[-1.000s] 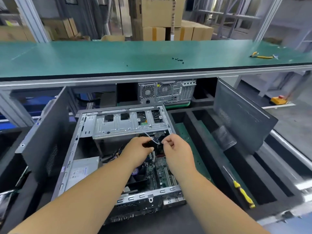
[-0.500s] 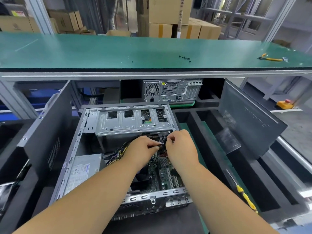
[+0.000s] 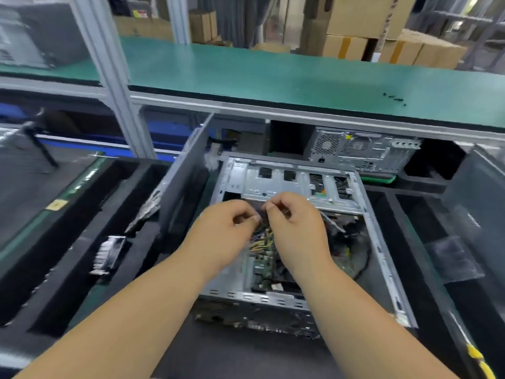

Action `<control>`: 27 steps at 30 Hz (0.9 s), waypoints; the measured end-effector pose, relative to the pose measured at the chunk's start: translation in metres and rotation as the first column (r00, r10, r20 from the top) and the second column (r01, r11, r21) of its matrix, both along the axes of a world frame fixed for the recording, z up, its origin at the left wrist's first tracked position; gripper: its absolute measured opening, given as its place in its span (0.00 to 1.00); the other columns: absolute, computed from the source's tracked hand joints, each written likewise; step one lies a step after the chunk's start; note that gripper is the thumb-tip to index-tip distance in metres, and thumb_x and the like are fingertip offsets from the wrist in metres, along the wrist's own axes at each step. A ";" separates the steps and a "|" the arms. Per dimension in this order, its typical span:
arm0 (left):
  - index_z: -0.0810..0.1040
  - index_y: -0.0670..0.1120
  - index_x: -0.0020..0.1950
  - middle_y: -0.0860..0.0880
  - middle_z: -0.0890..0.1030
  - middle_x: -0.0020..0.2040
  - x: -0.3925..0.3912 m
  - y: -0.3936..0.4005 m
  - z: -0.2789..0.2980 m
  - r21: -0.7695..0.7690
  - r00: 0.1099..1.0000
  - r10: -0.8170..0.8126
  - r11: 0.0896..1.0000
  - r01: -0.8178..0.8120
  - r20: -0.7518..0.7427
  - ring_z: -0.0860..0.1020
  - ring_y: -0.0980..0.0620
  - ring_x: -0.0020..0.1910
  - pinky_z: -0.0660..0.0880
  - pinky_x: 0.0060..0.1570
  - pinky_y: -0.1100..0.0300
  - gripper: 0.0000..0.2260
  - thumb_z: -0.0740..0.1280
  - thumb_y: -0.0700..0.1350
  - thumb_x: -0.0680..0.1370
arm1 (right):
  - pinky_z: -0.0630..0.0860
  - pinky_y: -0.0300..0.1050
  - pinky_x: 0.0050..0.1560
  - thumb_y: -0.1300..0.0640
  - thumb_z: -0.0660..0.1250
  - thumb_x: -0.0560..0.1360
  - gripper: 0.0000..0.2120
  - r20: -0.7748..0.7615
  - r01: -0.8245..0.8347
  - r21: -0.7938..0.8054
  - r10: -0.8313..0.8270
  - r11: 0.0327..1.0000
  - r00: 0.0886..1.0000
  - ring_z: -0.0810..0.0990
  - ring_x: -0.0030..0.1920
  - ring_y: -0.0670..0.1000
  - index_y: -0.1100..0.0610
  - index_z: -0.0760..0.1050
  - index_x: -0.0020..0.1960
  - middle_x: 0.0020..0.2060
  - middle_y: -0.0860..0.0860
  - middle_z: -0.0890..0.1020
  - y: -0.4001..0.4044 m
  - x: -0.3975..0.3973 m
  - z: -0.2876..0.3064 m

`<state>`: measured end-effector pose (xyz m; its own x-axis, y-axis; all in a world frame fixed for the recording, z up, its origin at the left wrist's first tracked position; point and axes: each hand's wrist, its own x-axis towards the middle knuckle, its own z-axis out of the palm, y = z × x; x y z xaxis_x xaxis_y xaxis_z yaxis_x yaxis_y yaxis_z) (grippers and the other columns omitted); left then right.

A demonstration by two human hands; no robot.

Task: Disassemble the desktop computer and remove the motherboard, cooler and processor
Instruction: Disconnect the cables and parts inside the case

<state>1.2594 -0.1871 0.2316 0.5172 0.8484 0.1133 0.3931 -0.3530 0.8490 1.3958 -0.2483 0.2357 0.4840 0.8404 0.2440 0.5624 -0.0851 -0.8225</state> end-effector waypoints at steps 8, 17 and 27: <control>0.81 0.55 0.39 0.49 0.79 0.34 -0.161 0.019 -0.010 -0.036 0.971 0.228 0.973 -0.226 0.068 0.75 0.49 0.35 0.72 0.37 0.59 0.07 0.68 0.48 0.76 | 0.68 0.40 0.37 0.55 0.65 0.74 0.07 -0.080 -0.226 -0.011 0.224 0.974 0.971 0.75 0.37 0.41 0.47 0.77 0.38 0.35 0.40 0.78 0.039 -0.142 0.000; 0.82 0.54 0.41 0.47 0.79 0.36 -0.400 0.022 -0.011 -0.106 0.862 0.495 0.868 -0.485 0.106 0.73 0.57 0.32 0.73 0.36 0.61 0.06 0.66 0.48 0.75 | 0.67 0.42 0.34 0.55 0.64 0.75 0.08 -0.207 -0.442 -0.075 0.419 0.894 0.884 0.72 0.30 0.43 0.49 0.78 0.39 0.30 0.44 0.78 0.080 -0.359 0.006; 0.82 0.56 0.43 0.48 0.79 0.37 -0.618 -0.001 -0.028 -0.144 0.709 0.699 0.715 -0.684 0.095 0.72 0.58 0.32 0.70 0.33 0.66 0.10 0.63 0.56 0.70 | 0.73 0.47 0.36 0.54 0.64 0.73 0.07 -0.258 -0.625 -0.119 0.584 0.772 0.770 0.76 0.32 0.48 0.48 0.79 0.38 0.36 0.51 0.81 0.099 -0.578 -0.010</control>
<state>0.6415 -0.1882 0.2033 -0.2330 0.9717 0.0381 0.3773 0.0542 0.9245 0.8180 -0.1495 0.2256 -0.1210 0.9926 0.0088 0.3800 0.0545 -0.9234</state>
